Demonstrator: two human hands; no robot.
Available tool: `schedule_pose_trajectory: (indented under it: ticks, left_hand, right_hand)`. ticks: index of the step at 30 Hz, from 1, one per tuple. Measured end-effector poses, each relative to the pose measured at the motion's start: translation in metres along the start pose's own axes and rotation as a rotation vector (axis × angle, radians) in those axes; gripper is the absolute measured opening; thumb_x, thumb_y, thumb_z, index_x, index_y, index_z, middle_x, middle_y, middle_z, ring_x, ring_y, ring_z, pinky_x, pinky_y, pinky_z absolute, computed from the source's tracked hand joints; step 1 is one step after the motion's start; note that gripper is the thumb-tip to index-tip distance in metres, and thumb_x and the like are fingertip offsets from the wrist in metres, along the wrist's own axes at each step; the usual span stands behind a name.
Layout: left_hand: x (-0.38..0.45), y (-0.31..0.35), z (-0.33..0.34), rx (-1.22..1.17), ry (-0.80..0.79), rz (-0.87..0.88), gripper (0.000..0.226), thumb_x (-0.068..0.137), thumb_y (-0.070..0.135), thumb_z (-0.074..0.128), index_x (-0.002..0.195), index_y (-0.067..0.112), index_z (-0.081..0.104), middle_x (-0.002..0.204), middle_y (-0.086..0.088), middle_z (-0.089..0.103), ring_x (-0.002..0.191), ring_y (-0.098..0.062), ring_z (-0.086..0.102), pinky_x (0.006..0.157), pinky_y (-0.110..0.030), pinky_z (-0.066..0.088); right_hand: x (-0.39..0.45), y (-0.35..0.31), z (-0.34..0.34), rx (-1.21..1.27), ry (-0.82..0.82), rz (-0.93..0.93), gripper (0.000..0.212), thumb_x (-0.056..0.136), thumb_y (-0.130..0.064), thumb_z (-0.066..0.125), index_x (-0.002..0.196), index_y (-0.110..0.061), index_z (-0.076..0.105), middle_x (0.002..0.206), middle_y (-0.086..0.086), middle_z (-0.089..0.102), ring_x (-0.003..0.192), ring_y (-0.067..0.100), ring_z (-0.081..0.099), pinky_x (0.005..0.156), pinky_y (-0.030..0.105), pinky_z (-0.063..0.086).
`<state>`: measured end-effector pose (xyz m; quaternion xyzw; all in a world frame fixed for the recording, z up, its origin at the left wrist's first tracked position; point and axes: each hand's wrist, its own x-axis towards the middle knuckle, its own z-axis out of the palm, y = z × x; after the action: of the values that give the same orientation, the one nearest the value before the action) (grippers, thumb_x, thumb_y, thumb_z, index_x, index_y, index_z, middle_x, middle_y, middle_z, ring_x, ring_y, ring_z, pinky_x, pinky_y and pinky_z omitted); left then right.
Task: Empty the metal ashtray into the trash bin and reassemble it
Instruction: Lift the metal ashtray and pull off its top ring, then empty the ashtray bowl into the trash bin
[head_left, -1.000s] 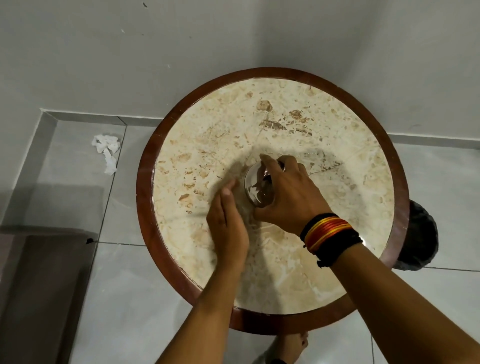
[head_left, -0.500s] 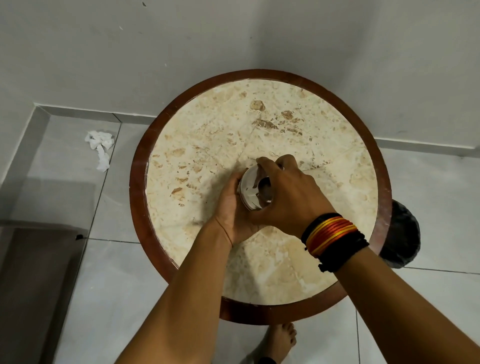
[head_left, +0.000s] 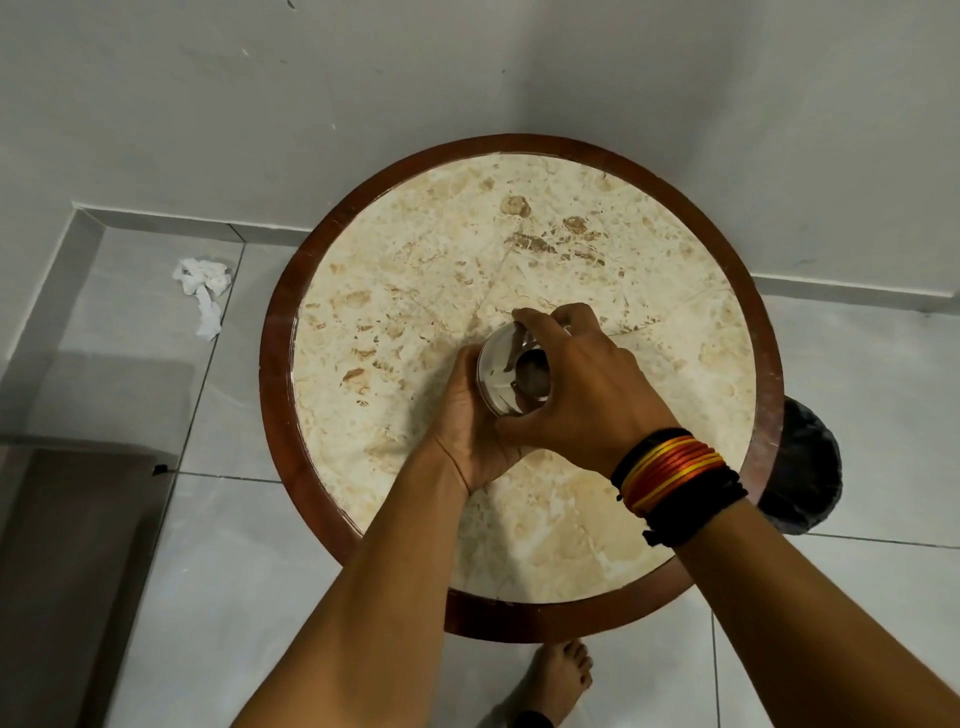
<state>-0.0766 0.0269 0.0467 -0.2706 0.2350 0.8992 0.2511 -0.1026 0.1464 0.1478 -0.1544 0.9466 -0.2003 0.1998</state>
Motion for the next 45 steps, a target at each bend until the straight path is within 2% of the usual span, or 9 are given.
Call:
schedule_pose_trajectory:
  ticks: [5,9,13,18,23,27,32,41,45]
  left_hand:
    - [-0.003,0.006,0.003,0.002,0.044,0.016,0.062,0.098,0.059,0.044,0.107,0.014,0.085,0.109,-0.012,0.082,0.093,-0.024,0.081,0.077,-0.035,0.067]
    - [-0.002,0.012,0.005,0.178,0.192,0.03,0.067,0.103,0.066,0.041,0.095,0.018,0.087,0.103,-0.009,0.083,0.088,-0.02,0.081,0.078,-0.033,0.065]
    - [0.004,0.016,0.005,0.339,0.34,0.062,0.06,0.1,0.068,0.047,0.102,0.018,0.08,0.096,-0.008,0.083,0.088,-0.021,0.078,0.079,-0.035,0.062]
    - [0.011,0.018,0.004,0.44,0.445,0.208,0.045,0.11,0.047,0.045,0.11,0.017,0.079,0.1,-0.006,0.084,0.097,-0.023,0.078,0.068,-0.031,0.063]
    - [0.021,0.018,0.001,0.495,0.542,0.374,0.017,0.105,0.03,0.06,0.104,0.027,0.077,0.112,-0.003,0.078,0.118,-0.028,0.072,0.096,-0.049,0.063]
    - [0.021,0.01,0.008,0.572,0.559,0.521,0.022,0.103,0.018,0.063,0.118,0.014,0.079,0.111,0.004,0.078,0.113,-0.014,0.072,0.102,-0.034,0.058]
    - [0.024,-0.005,0.006,0.64,0.624,0.659,0.024,0.1,0.013,0.067,0.12,0.007,0.079,0.107,0.004,0.079,0.099,0.003,0.071,0.085,-0.009,0.055]
    - [0.014,-0.01,0.004,0.868,0.633,0.769,0.025,0.101,0.014,0.066,0.122,0.011,0.079,0.114,0.004,0.08,0.098,0.01,0.07,0.086,-0.004,0.052]
    - [-0.002,-0.009,-0.003,0.883,0.604,0.777,0.028,0.104,0.018,0.064,0.128,0.013,0.076,0.117,0.011,0.076,0.106,0.017,0.067,0.094,-0.009,0.055]
  right_hand:
    - [0.002,0.005,0.005,-0.032,0.005,-0.001,0.11,0.065,-0.053,0.083,0.156,-0.025,0.027,0.139,0.004,0.036,0.11,0.028,0.056,0.085,0.04,0.057]
    - [0.006,0.014,0.015,-0.036,0.035,0.01,0.108,0.063,-0.054,0.083,0.153,-0.025,0.03,0.136,0.005,0.038,0.116,0.029,0.052,0.085,0.042,0.057]
    - [0.008,0.021,0.023,0.017,0.058,0.017,0.108,0.064,-0.054,0.082,0.154,-0.024,0.029,0.14,0.006,0.037,0.121,0.028,0.05,0.089,0.044,0.057]
    - [0.007,0.046,0.021,0.151,0.167,0.089,0.107,0.067,-0.049,0.085,0.155,-0.023,0.03,0.145,0.008,0.034,0.122,0.029,0.052,0.093,0.036,0.055]
    - [0.015,0.093,0.023,0.16,0.235,0.265,0.107,0.066,-0.041,0.087,0.154,-0.02,0.031,0.145,0.013,0.034,0.124,0.037,0.052,0.099,0.043,0.052]
    - [0.044,0.114,0.016,0.129,0.25,0.335,0.106,0.068,-0.042,0.087,0.155,-0.015,0.031,0.143,0.018,0.036,0.127,0.039,0.048,0.104,0.046,0.048]
    - [0.099,0.105,0.001,0.074,0.218,0.337,0.098,0.068,-0.043,0.082,0.148,-0.014,0.034,0.138,0.016,0.041,0.127,0.036,0.047,0.095,0.04,0.049]
    - [0.123,0.096,0.013,0.054,0.182,0.302,0.095,0.076,-0.048,0.08,0.151,-0.011,0.033,0.151,0.016,0.041,0.138,0.036,0.039,0.111,0.044,0.041]
    - [0.048,0.08,0.032,0.116,0.433,0.153,0.059,0.089,-0.039,0.07,0.14,-0.016,0.051,0.137,0.011,0.053,0.124,0.029,0.051,0.102,0.042,0.049]
